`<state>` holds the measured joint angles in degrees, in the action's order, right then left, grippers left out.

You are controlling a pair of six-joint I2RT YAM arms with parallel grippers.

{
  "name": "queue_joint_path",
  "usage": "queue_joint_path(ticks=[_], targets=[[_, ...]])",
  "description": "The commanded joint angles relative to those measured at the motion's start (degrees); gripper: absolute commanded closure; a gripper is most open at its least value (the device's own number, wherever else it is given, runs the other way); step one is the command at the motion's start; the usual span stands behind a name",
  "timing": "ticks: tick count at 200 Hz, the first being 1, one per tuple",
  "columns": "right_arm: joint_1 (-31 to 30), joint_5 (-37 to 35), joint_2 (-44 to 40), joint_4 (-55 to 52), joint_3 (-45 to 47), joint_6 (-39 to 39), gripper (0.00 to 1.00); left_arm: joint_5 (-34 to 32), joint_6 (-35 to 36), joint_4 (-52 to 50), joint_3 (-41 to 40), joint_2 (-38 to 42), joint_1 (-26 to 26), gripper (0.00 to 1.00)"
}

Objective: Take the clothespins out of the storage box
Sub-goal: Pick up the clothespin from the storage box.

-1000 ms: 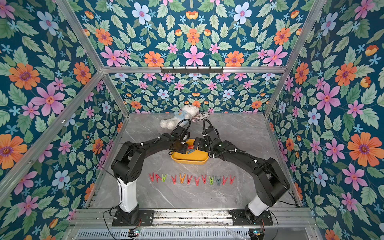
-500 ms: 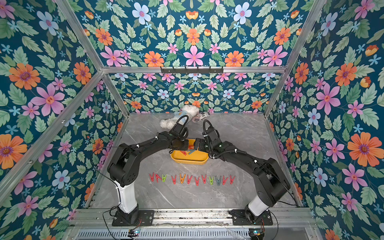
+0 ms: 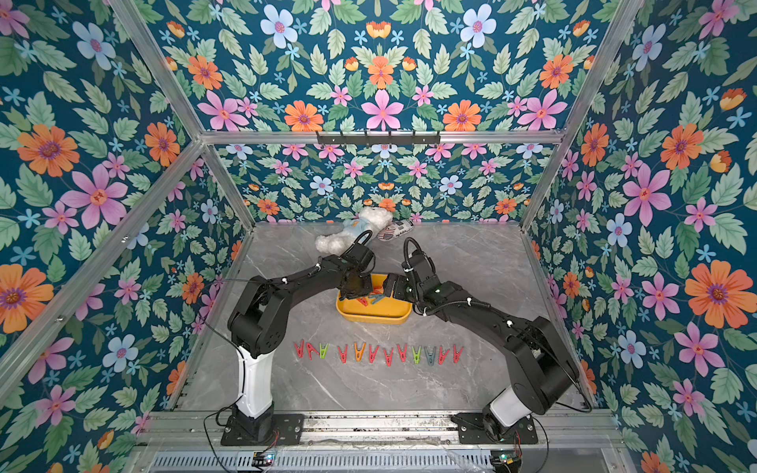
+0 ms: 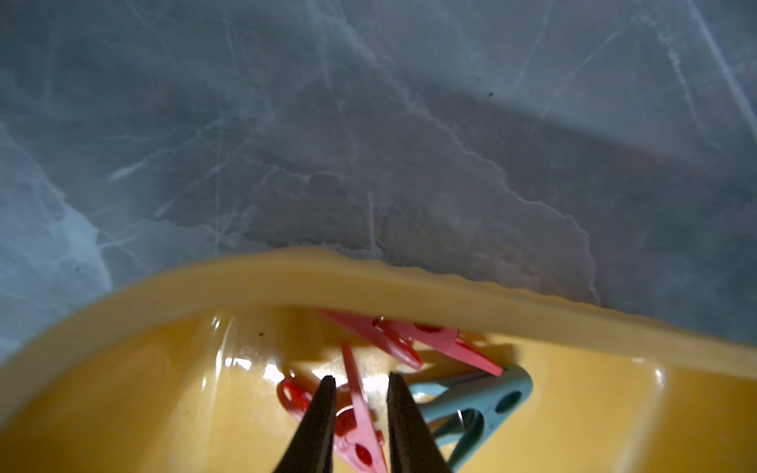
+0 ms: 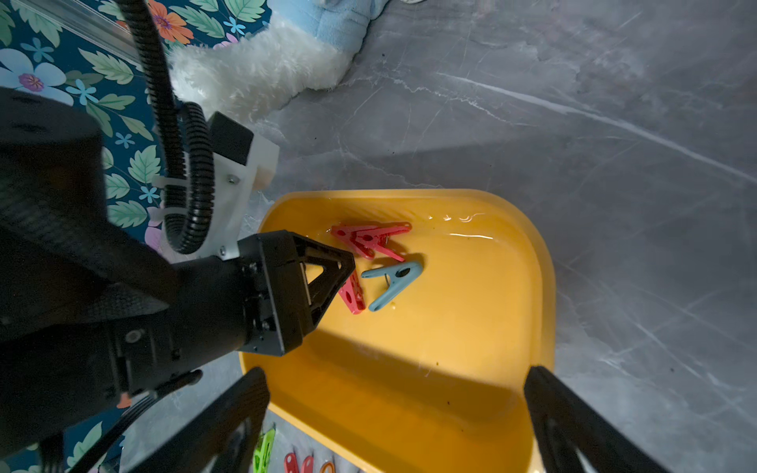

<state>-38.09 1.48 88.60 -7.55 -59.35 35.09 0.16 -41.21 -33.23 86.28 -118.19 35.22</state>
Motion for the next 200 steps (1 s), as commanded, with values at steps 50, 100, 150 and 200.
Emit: queue_joint_path(ticks=[50,100,150,200], targets=[[0.00,-0.33,-0.53,0.24,-0.06,0.24,0.01,-1.06,-1.42,-2.34,1.26,-2.56,0.02,0.89],[-0.03,0.32,-0.53,0.77,0.03,0.33,0.01,-1.55,-2.01,-2.80,1.02,0.28,0.02,0.96],[-0.17,2.10,-1.05,3.50,0.29,-0.11,0.01,-4.34,-2.11,-5.70,1.25,7.03,-0.11,1.00],[-1.80,5.17,-0.63,7.44,-0.36,-0.82,0.01,-7.48,-2.00,-7.05,-3.60,15.02,-1.36,0.99]])
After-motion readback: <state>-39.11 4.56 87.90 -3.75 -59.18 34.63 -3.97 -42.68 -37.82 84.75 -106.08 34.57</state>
